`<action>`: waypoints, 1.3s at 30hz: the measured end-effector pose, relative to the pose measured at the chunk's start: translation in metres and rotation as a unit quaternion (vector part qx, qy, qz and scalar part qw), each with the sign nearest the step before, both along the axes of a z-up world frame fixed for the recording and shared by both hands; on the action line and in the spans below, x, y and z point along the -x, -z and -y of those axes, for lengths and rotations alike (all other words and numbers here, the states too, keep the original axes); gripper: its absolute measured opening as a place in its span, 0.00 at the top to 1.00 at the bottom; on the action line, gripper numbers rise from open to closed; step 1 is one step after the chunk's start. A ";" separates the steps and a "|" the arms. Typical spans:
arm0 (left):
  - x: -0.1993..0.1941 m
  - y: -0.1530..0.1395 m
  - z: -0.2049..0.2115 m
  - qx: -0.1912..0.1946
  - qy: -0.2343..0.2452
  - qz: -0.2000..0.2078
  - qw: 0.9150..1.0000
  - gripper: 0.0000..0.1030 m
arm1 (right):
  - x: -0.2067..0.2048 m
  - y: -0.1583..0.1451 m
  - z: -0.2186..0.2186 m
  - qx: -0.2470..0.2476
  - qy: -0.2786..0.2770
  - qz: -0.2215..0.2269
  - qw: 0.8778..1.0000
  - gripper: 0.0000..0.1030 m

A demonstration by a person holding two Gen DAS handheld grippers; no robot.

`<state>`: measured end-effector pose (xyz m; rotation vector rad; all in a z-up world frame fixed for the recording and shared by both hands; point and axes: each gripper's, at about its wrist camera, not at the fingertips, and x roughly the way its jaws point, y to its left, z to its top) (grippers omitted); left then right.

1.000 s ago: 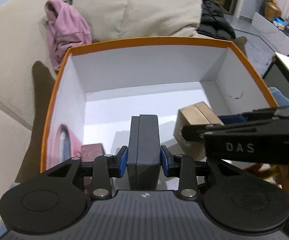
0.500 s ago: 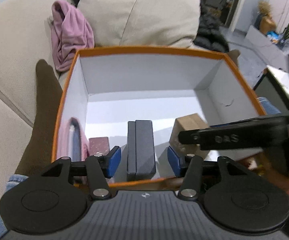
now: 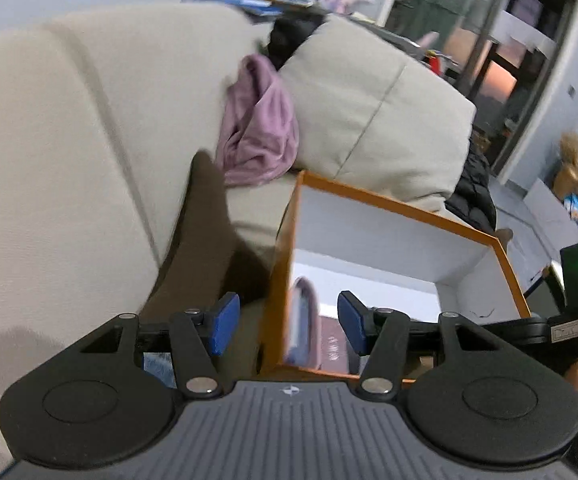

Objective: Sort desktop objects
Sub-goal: 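Lower both boxes into the shoebox and open both grippers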

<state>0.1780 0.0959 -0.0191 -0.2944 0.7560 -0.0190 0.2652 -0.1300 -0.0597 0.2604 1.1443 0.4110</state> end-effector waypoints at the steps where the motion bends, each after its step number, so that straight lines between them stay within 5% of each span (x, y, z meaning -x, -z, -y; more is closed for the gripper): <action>1: -0.001 0.005 -0.003 0.012 0.000 -0.004 1.000 0.46 | -0.001 -0.001 -0.002 -0.001 0.007 0.003 1.000 0.52; 5: -0.004 0.017 -0.007 0.034 0.014 -0.009 0.999 0.60 | -0.005 -0.002 -0.017 -0.001 0.004 0.007 1.000 0.52; 18: 0.000 0.025 -0.008 0.059 0.032 -0.001 0.998 0.62 | -0.004 0.000 -0.039 0.011 -0.028 -0.008 1.000 0.50; 25: 0.002 0.026 -0.008 0.060 0.030 -0.003 0.998 0.62 | -0.005 -0.004 -0.017 -0.051 -0.007 -0.033 0.998 0.49; 27: 0.001 0.025 -0.007 0.059 0.030 -0.002 0.998 0.62 | -0.007 -0.004 -0.011 -0.066 0.006 -0.037 0.997 0.52; 29: 0.001 0.025 -0.006 0.055 0.030 -0.002 0.998 0.62 | -0.010 -0.002 -0.006 -0.077 0.023 -0.042 0.996 0.71; 39: 0.001 0.023 0.000 0.036 0.032 -0.004 0.999 0.64 | -0.008 0.007 -0.006 -0.087 0.041 -0.078 0.992 0.74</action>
